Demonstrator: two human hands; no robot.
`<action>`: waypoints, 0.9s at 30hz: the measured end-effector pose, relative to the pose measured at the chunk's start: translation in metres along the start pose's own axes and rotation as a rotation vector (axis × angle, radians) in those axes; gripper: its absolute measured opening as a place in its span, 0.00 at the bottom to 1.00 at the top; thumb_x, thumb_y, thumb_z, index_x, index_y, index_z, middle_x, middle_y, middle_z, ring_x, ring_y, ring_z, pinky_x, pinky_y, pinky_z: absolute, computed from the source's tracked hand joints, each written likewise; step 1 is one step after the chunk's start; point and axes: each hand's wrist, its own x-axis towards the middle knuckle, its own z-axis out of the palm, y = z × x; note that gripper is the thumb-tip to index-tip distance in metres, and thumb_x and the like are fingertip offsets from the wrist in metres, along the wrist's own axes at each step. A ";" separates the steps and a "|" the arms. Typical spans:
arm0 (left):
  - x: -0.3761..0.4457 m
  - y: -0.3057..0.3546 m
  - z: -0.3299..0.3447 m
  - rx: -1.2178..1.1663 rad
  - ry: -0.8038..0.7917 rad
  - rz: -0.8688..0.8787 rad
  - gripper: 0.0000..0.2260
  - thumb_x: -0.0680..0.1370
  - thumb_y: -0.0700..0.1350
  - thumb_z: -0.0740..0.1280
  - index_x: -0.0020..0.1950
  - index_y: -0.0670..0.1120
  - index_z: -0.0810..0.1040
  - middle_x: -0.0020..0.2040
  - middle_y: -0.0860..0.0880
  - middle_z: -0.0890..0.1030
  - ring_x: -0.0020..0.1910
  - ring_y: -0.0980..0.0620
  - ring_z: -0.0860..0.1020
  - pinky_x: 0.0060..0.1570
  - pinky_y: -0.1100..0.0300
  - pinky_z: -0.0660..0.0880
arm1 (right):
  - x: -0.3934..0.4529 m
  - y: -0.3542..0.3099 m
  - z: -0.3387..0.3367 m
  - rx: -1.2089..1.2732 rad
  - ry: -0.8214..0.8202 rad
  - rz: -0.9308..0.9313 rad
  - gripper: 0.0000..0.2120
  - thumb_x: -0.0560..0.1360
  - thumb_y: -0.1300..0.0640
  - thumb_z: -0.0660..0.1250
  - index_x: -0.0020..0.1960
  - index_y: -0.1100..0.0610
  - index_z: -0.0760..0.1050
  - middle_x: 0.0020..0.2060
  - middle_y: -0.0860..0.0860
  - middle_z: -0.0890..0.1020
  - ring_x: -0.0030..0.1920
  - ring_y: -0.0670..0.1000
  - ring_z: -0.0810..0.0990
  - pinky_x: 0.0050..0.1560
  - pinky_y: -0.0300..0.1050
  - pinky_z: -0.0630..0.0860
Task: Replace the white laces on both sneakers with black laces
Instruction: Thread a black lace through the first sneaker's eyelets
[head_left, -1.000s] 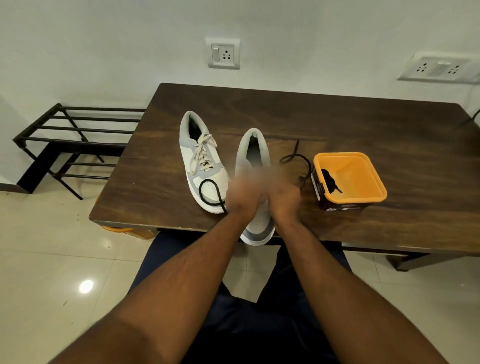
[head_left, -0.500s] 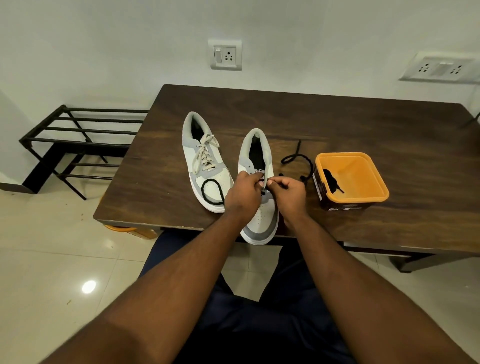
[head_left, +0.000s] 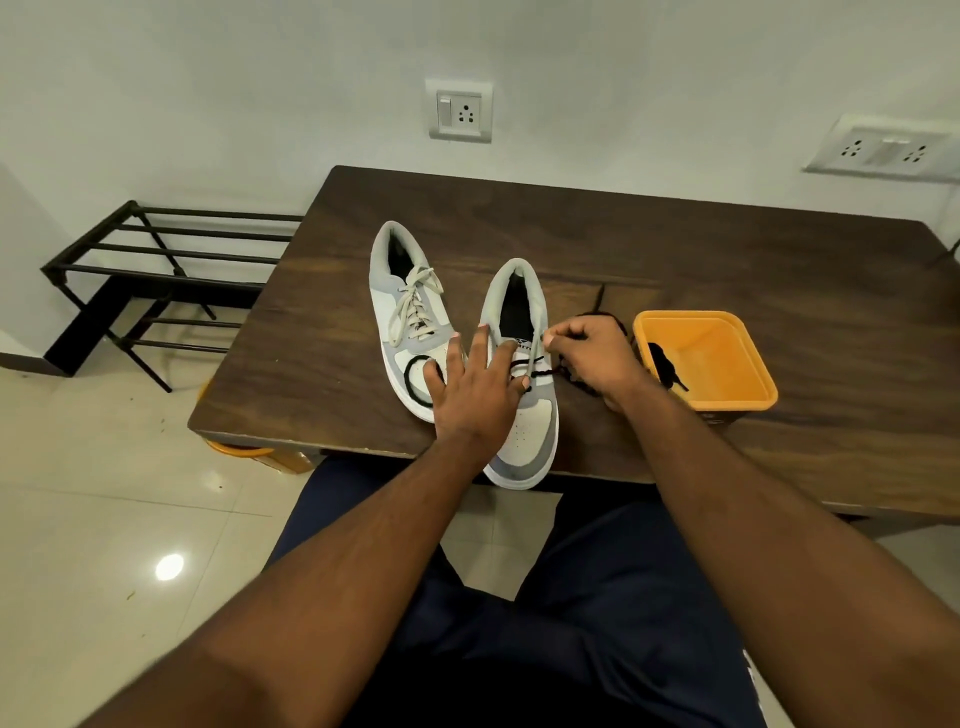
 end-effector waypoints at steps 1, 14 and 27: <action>0.000 0.000 0.000 -0.023 -0.022 0.000 0.23 0.83 0.60 0.53 0.77 0.58 0.57 0.81 0.52 0.49 0.79 0.45 0.45 0.72 0.36 0.45 | -0.004 0.005 0.004 0.004 -0.045 0.005 0.05 0.75 0.62 0.70 0.42 0.54 0.82 0.37 0.49 0.83 0.39 0.47 0.80 0.42 0.39 0.77; -0.006 -0.006 0.006 0.024 0.001 -0.009 0.29 0.78 0.66 0.57 0.75 0.56 0.58 0.80 0.53 0.55 0.79 0.47 0.48 0.72 0.36 0.42 | 0.008 0.008 -0.004 -0.268 0.080 -0.099 0.11 0.77 0.61 0.65 0.38 0.49 0.74 0.36 0.44 0.79 0.39 0.48 0.77 0.45 0.47 0.75; -0.008 -0.005 0.011 0.058 0.026 -0.033 0.30 0.77 0.67 0.58 0.75 0.58 0.57 0.80 0.54 0.54 0.80 0.44 0.46 0.70 0.33 0.43 | 0.054 -0.066 -0.059 -0.076 0.165 0.025 0.06 0.77 0.64 0.65 0.52 0.57 0.78 0.45 0.55 0.83 0.23 0.44 0.76 0.21 0.34 0.70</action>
